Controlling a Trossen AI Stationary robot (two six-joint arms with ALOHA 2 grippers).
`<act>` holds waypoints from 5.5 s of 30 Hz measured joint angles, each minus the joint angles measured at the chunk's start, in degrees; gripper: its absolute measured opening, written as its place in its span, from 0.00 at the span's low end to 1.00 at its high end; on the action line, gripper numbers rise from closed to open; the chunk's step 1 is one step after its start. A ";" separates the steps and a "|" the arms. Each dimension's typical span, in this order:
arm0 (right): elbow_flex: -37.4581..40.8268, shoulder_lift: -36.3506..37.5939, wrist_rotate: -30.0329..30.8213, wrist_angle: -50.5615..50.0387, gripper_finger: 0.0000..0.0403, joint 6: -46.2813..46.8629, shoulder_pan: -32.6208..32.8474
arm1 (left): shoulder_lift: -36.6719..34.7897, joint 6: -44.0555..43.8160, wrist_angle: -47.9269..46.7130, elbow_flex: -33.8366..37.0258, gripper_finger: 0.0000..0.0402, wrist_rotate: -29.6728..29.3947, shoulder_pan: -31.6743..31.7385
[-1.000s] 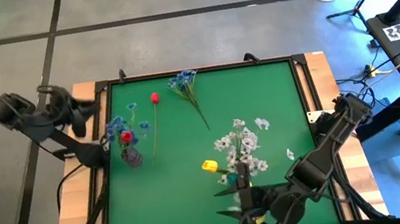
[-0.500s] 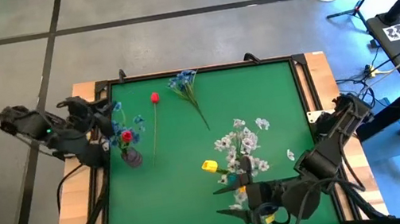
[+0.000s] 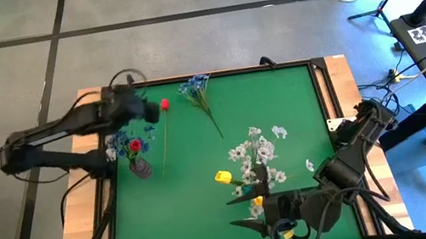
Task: Sort flowers into vase by color
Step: Put the red flower into the purple vase
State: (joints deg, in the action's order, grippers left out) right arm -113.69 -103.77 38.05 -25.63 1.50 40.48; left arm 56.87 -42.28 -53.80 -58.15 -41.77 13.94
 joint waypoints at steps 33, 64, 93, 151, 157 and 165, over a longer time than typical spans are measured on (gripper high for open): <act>0.00 0.00 -4.51 -10.11 0.47 15.42 0.06 | 36.49 4.87 6.79 0.02 0.53 22.19 20.56; 0.02 0.00 -4.03 -16.41 0.47 17.66 3.77 | 46.55 -0.82 19.66 2.98 0.10 21.96 15.67; 0.04 0.00 -2.51 -16.12 0.47 17.72 3.79 | -30.50 30.71 41.04 16.18 0.01 10.08 -20.93; 0.04 -0.01 1.42 -13.49 0.47 17.52 3.38 | -44.84 20.07 12.40 14.49 0.17 37.87 -22.21; 0.04 -0.02 1.39 -13.49 0.48 17.51 1.16 | -44.51 14.44 5.29 7.32 0.29 41.17 -22.21; 0.04 -0.02 -3.26 -13.49 0.54 17.48 -2.45 | -44.51 16.15 4.98 1.38 0.32 37.77 -22.23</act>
State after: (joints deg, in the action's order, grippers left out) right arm -113.65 -103.79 34.79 -39.11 18.98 38.03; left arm 12.36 -26.13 -48.82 -56.77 -4.00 -8.29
